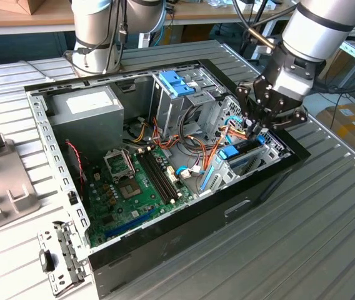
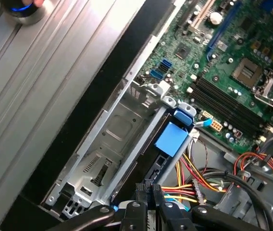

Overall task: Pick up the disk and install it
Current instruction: 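Insert the first disk wire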

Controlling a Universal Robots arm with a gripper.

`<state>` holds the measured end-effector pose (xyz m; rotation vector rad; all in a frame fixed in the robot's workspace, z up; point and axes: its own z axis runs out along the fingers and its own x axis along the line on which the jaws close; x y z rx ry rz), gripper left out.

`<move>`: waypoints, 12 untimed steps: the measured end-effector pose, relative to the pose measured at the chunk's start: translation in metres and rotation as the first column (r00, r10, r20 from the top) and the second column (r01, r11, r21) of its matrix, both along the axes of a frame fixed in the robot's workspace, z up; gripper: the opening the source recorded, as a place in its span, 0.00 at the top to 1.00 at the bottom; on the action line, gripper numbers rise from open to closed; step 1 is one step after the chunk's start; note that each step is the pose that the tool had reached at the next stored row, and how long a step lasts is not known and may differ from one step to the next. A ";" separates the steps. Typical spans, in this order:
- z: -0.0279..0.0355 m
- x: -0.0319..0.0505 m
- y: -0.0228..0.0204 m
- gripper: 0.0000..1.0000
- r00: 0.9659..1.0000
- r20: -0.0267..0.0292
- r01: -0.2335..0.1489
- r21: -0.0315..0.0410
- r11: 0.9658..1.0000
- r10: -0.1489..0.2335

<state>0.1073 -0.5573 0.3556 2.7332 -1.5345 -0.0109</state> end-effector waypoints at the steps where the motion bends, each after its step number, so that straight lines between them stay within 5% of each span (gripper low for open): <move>1: -0.0001 0.0000 0.0000 0.84 1.000 0.000 0.019 0.000 1.000 -0.019; 5: -0.0003 0.0000 0.0000 0.84 0.997 0.000 0.083 0.000 0.997 -0.083; 8: -0.0005 0.0000 0.0000 0.84 0.991 0.000 0.136 0.000 0.991 -0.136; 12: -0.0010 0.0000 0.0000 0.84 0.975 0.000 0.223 0.000 0.975 -0.223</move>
